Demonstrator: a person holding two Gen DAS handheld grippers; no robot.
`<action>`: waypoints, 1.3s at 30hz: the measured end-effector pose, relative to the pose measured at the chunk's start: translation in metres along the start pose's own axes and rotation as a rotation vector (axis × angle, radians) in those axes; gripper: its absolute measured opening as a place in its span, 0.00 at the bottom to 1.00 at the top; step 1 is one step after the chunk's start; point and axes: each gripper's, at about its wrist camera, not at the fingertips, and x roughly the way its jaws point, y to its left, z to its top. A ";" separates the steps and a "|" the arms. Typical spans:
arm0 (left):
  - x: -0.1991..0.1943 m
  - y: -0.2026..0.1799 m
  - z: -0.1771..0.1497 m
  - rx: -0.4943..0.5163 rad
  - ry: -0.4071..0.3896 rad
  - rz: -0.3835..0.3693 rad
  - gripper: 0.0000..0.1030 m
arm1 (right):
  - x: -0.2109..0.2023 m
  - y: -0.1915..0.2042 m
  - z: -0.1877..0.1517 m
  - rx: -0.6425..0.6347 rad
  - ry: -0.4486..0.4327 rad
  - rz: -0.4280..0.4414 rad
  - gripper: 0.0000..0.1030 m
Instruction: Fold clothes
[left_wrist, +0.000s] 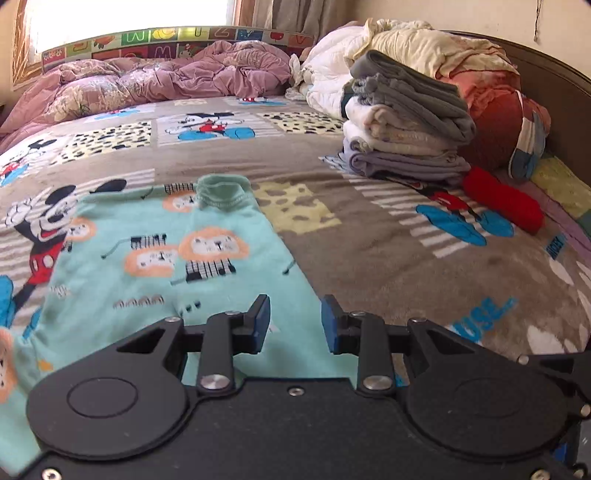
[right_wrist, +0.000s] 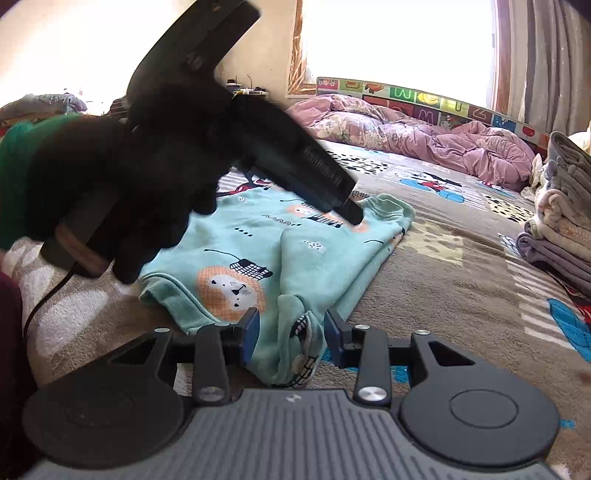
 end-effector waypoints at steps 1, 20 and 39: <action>0.010 -0.006 -0.010 0.023 0.025 -0.007 0.27 | -0.005 -0.002 -0.003 0.030 0.001 0.003 0.39; -0.110 0.084 -0.079 -0.670 -0.211 0.065 0.71 | -0.029 -0.023 -0.059 0.497 0.062 0.113 0.68; -0.143 0.247 -0.144 -1.203 -0.418 0.192 0.53 | -0.021 -0.038 -0.062 0.685 -0.065 0.061 0.85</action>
